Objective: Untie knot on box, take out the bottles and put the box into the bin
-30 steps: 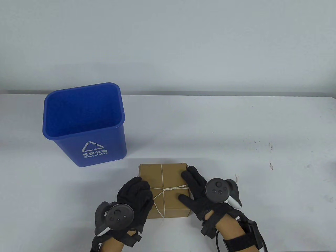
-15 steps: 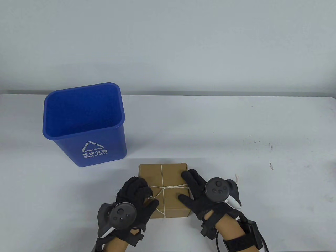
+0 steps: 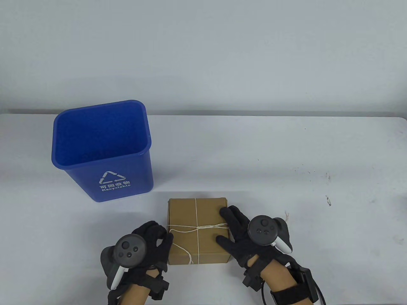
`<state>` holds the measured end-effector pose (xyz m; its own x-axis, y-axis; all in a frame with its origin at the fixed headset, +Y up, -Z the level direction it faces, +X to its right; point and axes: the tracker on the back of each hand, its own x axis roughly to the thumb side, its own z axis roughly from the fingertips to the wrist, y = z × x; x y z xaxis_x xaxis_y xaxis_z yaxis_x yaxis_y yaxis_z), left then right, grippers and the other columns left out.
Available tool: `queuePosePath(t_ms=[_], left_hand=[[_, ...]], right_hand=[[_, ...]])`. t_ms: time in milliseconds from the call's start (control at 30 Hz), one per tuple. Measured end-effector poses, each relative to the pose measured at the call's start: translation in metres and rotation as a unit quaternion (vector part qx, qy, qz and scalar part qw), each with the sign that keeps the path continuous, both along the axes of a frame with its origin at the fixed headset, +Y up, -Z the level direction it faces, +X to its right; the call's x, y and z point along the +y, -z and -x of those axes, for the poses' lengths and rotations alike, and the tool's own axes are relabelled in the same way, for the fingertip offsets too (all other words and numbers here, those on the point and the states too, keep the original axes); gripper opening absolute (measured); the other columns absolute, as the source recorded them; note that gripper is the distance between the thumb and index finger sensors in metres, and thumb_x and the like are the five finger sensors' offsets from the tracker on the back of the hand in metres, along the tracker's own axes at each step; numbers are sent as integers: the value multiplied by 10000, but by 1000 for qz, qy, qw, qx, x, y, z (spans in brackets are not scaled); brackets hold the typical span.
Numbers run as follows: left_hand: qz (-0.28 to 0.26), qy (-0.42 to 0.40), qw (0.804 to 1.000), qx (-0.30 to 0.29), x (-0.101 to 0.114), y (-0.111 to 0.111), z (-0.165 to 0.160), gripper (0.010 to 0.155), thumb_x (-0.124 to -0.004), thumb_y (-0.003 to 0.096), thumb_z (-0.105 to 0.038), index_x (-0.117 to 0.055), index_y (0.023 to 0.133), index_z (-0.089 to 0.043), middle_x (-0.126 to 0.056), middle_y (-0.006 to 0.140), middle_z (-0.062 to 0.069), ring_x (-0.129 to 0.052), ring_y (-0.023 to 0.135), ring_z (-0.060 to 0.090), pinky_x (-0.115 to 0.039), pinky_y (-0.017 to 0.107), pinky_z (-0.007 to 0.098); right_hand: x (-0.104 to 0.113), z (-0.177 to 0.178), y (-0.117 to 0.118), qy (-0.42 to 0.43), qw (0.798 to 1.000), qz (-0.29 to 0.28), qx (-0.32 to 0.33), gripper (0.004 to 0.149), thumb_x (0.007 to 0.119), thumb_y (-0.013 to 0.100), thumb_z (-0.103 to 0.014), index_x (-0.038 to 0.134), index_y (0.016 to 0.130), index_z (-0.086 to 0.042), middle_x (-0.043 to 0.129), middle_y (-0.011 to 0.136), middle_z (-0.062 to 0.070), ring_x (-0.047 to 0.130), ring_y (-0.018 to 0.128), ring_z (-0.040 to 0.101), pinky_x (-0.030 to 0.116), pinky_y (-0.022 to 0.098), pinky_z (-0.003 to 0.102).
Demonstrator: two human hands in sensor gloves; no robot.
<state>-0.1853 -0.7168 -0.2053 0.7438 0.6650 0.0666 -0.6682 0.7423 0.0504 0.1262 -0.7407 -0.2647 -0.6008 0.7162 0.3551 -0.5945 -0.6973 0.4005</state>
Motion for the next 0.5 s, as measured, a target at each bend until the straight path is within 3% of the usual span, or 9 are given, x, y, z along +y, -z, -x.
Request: queuePosePath(t_ms=[133, 333, 433, 500], left_hand=[[-34, 27, 999, 1, 6, -1, -1, 419, -782, 494, -327, -900, 781, -45, -768, 974, 156, -756, 909, 519, -682, 629, 636], [-12, 10, 1000, 6, 0, 2, 4, 428, -748, 507, -341, -889, 793, -57, -762, 972, 158, -751, 909, 518, -676, 626, 638], [8, -41, 999, -6, -6, 4, 6, 666, -702, 489, -558, -848, 857, -22, -715, 1001, 198, -709, 913, 552, -648, 625, 655], [19, -41, 999, -7, -7, 5, 3, 758, -754, 456, -621, -805, 895, -7, -666, 1023, 215, -685, 921, 563, -635, 628, 661]], right_hand=[[0, -1, 0, 1, 1000, 1, -2, 811, 623, 496, -578, 205, 1079, -199, 182, 1106, 230, 325, 962, 615, 348, 619, 747], [0, -1, 0, -1, 1000, 0, -4, 812, 624, 496, -577, 208, 1080, -196, 188, 1108, 227, 327, 962, 616, 349, 619, 747], [0, -1, -1, -2, 1000, 0, -4, 810, 623, 497, -577, 207, 1079, -197, 188, 1107, 229, 326, 962, 614, 350, 619, 746], [0, -1, -1, -2, 1000, 0, -4, 811, 622, 497, -577, 207, 1080, -196, 189, 1106, 232, 326, 962, 615, 350, 618, 746]])
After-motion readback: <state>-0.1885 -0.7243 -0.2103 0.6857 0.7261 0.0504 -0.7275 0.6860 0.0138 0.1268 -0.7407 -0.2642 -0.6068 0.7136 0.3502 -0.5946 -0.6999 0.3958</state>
